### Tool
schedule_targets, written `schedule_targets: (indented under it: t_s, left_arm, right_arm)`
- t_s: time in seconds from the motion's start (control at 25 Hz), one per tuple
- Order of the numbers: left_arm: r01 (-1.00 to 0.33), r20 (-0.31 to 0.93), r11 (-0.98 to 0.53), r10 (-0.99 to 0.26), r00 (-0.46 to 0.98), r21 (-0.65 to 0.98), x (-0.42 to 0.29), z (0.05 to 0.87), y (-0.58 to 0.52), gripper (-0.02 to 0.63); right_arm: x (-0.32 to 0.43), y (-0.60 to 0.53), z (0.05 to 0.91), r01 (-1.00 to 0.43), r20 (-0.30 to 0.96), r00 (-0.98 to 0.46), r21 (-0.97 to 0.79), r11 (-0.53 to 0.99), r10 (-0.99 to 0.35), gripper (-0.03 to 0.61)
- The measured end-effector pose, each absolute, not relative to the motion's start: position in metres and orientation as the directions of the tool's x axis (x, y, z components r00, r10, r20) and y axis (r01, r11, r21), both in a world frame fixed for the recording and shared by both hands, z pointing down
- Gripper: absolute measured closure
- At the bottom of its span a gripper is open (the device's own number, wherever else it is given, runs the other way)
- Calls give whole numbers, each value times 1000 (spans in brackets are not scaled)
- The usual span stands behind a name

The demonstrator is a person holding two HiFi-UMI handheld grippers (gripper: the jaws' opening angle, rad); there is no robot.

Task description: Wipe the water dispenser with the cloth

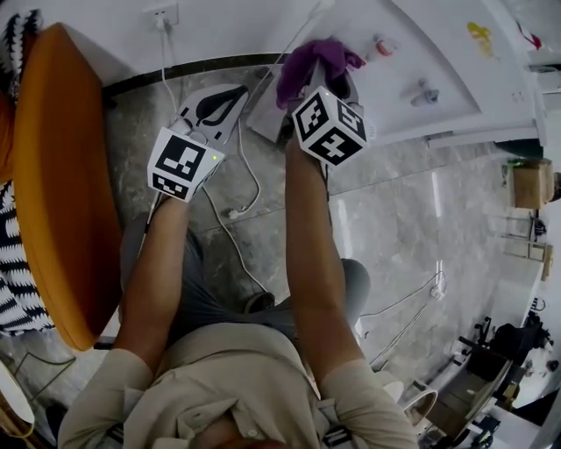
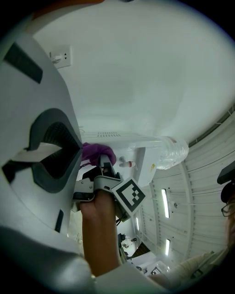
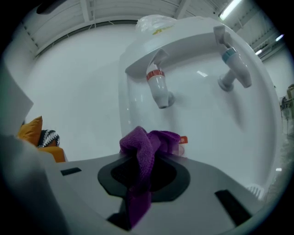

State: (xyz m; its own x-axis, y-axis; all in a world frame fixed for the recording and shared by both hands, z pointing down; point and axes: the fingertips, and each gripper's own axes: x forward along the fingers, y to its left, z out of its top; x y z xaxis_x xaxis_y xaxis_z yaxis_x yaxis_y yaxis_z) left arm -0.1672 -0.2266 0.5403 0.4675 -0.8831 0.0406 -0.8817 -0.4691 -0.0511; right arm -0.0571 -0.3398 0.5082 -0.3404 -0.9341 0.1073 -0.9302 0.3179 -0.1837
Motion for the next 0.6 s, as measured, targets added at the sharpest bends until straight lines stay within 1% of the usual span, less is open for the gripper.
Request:
schedule_targets:
  t_s: [0.16, 0.4, 0.6]
  left_arm:
    - [-883, 38, -466, -885, 464, -55, -168, 539, -226, 598]
    - [-884, 36, -464, -886, 462, -54, -170, 539, -225, 598]
    - [-886, 34, -461, -887, 460, -54, -173, 537, -226, 598]
  right_arm:
    - [-61, -337, 519, -936, 117, -341, -131, 326, -933, 506]
    - [-73, -328, 576, -938, 218, -346, -50, 343, -913, 506]
    - [-75, -329, 567, -940, 199, -334, 1, 341, -921, 508]
